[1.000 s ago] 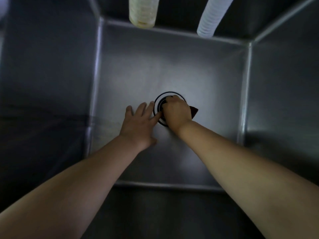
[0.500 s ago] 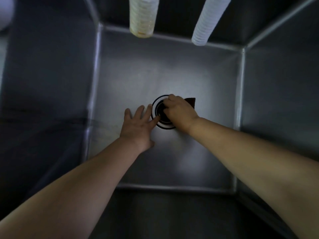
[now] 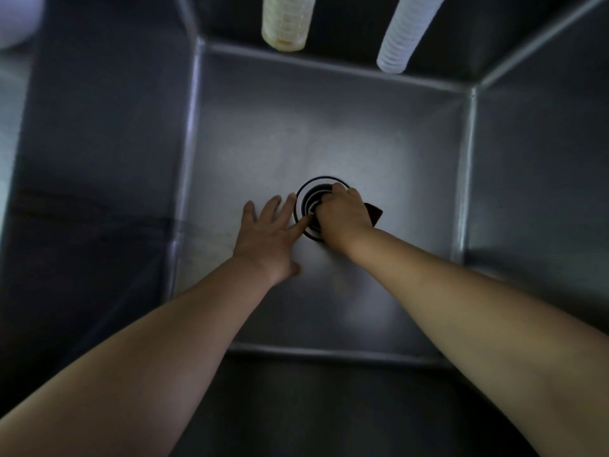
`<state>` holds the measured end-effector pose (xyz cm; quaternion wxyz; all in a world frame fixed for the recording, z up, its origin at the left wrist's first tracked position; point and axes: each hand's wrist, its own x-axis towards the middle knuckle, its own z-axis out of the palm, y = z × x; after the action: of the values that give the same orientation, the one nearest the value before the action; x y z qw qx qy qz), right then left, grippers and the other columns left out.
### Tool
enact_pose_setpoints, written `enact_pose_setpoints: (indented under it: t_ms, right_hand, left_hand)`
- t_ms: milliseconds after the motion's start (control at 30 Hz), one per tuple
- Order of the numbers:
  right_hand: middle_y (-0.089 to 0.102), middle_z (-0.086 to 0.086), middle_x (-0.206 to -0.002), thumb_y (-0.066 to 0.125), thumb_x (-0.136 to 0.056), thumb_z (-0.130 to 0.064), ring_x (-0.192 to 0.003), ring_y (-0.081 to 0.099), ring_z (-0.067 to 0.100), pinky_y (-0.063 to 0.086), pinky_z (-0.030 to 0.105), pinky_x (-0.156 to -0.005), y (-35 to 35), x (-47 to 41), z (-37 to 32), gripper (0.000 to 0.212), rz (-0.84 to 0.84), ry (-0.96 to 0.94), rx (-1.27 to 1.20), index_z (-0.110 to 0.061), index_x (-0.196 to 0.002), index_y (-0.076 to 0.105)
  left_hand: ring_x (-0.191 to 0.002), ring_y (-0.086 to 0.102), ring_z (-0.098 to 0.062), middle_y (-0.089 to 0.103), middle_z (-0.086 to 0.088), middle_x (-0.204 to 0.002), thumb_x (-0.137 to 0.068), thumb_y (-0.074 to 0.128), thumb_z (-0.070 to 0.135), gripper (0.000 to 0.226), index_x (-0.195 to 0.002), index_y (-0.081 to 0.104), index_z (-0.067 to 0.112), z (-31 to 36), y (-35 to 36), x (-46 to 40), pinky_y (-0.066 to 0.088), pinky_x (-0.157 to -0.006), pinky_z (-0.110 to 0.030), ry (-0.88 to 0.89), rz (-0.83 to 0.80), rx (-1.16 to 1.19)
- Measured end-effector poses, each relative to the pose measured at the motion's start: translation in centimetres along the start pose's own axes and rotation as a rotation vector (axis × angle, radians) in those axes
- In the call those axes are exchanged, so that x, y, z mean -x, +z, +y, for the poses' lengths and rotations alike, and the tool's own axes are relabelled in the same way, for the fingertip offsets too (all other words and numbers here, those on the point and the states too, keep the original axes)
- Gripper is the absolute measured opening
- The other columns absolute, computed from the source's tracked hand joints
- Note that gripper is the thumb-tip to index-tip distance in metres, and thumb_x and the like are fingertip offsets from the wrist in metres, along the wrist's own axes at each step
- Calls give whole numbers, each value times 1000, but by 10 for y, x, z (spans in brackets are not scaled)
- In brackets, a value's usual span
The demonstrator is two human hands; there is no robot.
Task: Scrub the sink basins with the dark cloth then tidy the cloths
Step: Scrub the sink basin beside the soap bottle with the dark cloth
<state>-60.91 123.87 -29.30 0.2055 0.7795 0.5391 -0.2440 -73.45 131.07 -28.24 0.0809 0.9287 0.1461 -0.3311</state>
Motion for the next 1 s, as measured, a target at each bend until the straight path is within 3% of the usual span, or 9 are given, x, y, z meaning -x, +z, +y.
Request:
enact_pose_setpoints:
  t_ms: [167, 267, 333, 433, 600, 667, 800, 867, 1000]
  right_hand:
    - [65, 12, -81, 67, -71, 1, -85, 57, 33, 43, 33, -78, 23, 4, -2, 11, 320, 88, -379, -5, -80, 69]
    - [62, 12, -64, 76, -54, 3, -67, 60, 34, 48, 34, -66, 31, 1, -6, 16, 362, 77, -363, -5, -60, 64]
    - [65, 15, -83, 70, -68, 0, -87, 59, 37, 44, 37, -76, 28, 0, -2, 7, 305, 22, -354, -3, -75, 69]
    - [54, 5, -123, 52, -89, -12, -120, 40, 28, 28, 34, -96, 22, 0, 8, 29, 174, -65, -246, -14, -115, 65]
    - [50, 4, -129, 51, -90, -13, -124, 35, 26, 27, 35, -100, 17, 0, 6, 30, 105, -66, -170, -15, -119, 61]
    - [52, 7, -125, 50, -89, -7, -122, 37, 27, 28, 36, -97, 22, 5, 10, 31, 199, -44, -230, -11, -117, 60]
    - [63, 12, -95, 53, -79, -9, -96, 44, 27, 27, 30, -76, 26, 35, 26, 19, 633, 71, -505, -8, -88, 69]
    - [63, 13, -102, 48, -82, -13, -96, 45, 29, 36, 35, -81, 30, 47, 48, 24, 740, 170, -503, -9, -93, 69]
    - [21, 10, -155, 45, -93, -19, -131, 26, 34, 27, 49, -104, 52, 63, 83, 55, 391, 250, -277, -21, -146, 31]
  left_hand:
    - [-144, -15, -26, -24, -2, -156, -79, 53, 62, 93, -148, -5, 39, -2, 2, 0, -3, -113, -57, 1, 15, 33]
    - [-144, -15, -26, -24, -2, -156, -78, 52, 64, 94, -148, -5, 39, -2, 5, 1, -3, -113, -57, 6, 26, 30]
    - [-144, -15, -25, -25, -2, -155, -79, 51, 65, 94, -148, -7, 39, -2, 5, 1, -4, -113, -57, 6, 18, 31]
    - [-144, -15, -25, -26, -1, -155, -79, 52, 64, 94, -147, -8, 40, -2, 4, 0, -5, -113, -57, -3, 21, 34]
    - [-144, -15, -26, -26, -2, -155, -80, 53, 63, 93, -148, -7, 39, 0, 1, 1, -4, -114, -57, -2, 8, 24]
    - [-144, -15, -26, -26, -3, -155, -80, 52, 63, 93, -148, -6, 39, 1, 2, 1, -4, -114, -57, -1, 16, 19]
    - [-145, -12, -27, -22, -3, -156, -78, 54, 64, 93, -148, -2, 39, 0, 3, 1, -2, -114, -57, -1, 50, 25]
    - [-145, -12, -27, -20, -3, -157, -79, 55, 63, 95, -149, -5, 37, 0, 4, 2, -1, -114, -57, 4, 65, 26]
    - [-146, -7, -24, -14, -3, -158, -79, 58, 59, 107, -148, -16, 24, 1, 7, 8, 2, -117, -51, -11, 127, 70]
